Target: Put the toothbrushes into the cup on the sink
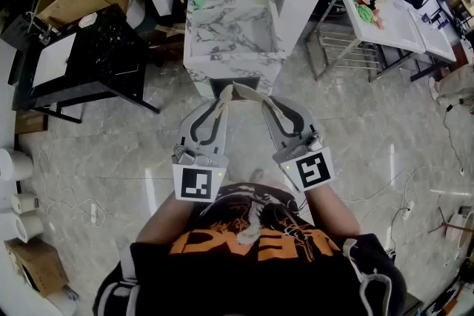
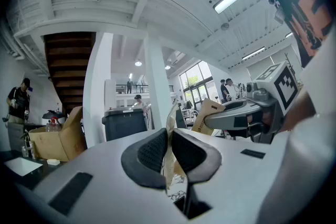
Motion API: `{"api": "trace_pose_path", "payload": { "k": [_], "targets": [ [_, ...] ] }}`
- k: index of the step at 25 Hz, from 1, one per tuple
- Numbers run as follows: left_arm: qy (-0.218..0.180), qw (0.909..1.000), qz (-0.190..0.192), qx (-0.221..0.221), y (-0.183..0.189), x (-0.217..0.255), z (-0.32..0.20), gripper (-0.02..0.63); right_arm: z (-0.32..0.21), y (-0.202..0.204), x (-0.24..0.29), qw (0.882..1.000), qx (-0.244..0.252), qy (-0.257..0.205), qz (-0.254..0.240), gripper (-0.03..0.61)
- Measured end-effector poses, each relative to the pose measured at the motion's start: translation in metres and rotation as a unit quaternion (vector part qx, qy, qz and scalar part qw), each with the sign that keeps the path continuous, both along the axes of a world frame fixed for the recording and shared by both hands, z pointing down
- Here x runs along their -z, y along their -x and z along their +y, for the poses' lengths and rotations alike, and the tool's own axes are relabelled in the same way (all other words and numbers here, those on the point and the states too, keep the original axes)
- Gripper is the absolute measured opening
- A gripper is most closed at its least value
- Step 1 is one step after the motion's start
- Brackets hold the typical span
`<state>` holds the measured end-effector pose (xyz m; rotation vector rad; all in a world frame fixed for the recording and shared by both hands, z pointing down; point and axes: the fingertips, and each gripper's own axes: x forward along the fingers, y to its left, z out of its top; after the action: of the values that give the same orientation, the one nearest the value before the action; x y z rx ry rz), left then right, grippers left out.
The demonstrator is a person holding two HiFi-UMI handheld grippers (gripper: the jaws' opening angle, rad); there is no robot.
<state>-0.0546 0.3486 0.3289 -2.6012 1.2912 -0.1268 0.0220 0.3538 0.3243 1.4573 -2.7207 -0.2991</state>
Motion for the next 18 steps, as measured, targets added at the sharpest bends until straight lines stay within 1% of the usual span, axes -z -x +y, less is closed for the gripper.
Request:
{"api": "trace_pose_path", "payload": {
  "k": [5, 9, 14, 15, 18],
  "targets": [
    [0.001, 1.0000, -0.002, 0.000, 0.016, 0.000, -0.006, 0.051, -0.005, 0.014, 0.000, 1.000, -0.001, 0.006, 0.000, 0.048],
    [0.004, 0.9999, 0.014, 0.004, 0.027, -0.001, -0.008, 0.051, -0.007, 0.024, -0.003, 1.000, -0.001, 0.008, 0.005, 0.048],
    [0.000, 1.0000, 0.002, 0.000, 0.044, -0.003, -0.011, 0.051, -0.010, 0.040, -0.004, 1.000, -0.004, 0.009, 0.008, 0.048],
    [0.001, 1.0000, 0.005, 0.000, 0.048, -0.003, -0.012, 0.051, -0.010, 0.043, -0.004, 1.000, -0.006, 0.011, 0.009, 0.048],
    [0.008, 0.9994, 0.033, 0.005, 0.063, -0.002, -0.015, 0.051, -0.013, 0.053, -0.004, 1.000, -0.012, 0.013, 0.011, 0.048]
  ]
}}
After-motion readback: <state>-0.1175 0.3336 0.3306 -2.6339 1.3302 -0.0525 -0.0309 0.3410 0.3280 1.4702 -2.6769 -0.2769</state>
